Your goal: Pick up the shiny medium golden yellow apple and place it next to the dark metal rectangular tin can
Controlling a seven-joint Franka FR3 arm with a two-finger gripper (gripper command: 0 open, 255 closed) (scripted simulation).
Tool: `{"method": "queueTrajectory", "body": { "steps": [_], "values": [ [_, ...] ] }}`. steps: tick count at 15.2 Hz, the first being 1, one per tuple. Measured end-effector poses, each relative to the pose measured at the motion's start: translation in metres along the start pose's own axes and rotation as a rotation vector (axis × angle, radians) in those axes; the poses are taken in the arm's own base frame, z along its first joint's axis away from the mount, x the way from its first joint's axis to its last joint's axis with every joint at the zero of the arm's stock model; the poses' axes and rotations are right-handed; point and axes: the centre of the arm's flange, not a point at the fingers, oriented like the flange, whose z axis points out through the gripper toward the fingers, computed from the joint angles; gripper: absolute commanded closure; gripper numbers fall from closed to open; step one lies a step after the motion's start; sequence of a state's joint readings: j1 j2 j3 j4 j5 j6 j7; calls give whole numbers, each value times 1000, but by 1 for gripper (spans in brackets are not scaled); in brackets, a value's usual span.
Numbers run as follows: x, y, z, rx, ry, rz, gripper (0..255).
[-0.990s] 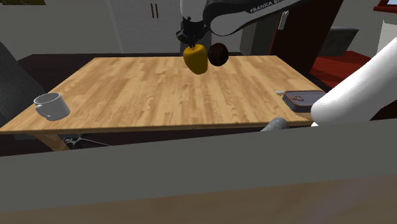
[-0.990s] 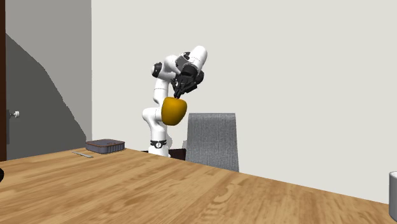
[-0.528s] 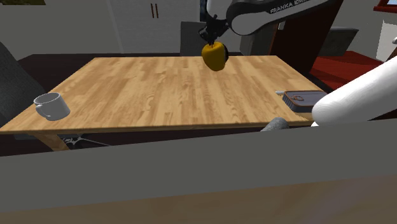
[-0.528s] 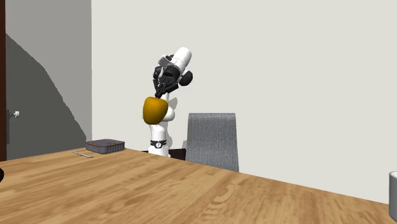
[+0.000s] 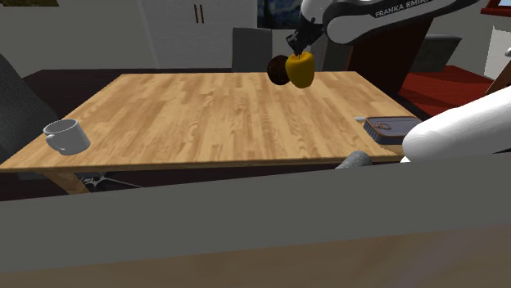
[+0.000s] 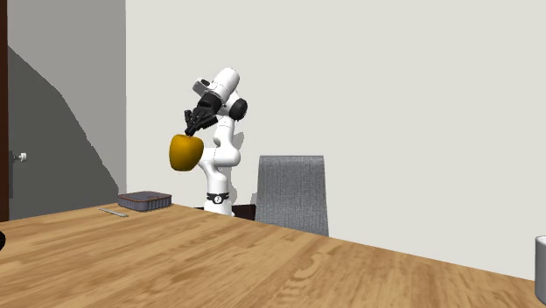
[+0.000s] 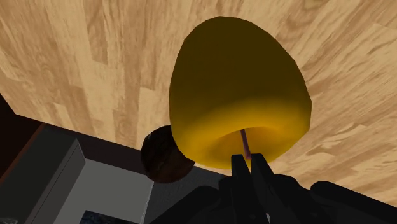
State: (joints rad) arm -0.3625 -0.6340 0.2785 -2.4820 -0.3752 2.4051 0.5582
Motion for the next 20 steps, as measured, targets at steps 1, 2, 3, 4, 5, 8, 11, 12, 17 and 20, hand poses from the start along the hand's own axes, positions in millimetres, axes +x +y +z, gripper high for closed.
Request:
{"method": "queueTrajectory", "body": {
  "steps": [1, 2, 3, 4, 5, 8, 11, 12, 17, 20],
  "values": [
    [-1, 14, 1, 0, 0, 0, 255],
    [-2, 26, 4, 0, 0, 0, 255],
    [-4, 36, 5, 0, 0, 0, 255],
    [-6, 49, 8, 0, 0, 0, 255],
    [-8, 63, 12, 1, 0, 0, 255],
    [-8, 103, 19, 0, 0, 1, 255],
    [-11, 144, 27, 0, 1, 1, 255],
    [-13, 157, 27, 1, 0, 1, 255],
    [-21, 220, 37, 1, 0, 0, 255],
    [-29, 251, 49, 1, 0, 0, 255]
  ]
}}
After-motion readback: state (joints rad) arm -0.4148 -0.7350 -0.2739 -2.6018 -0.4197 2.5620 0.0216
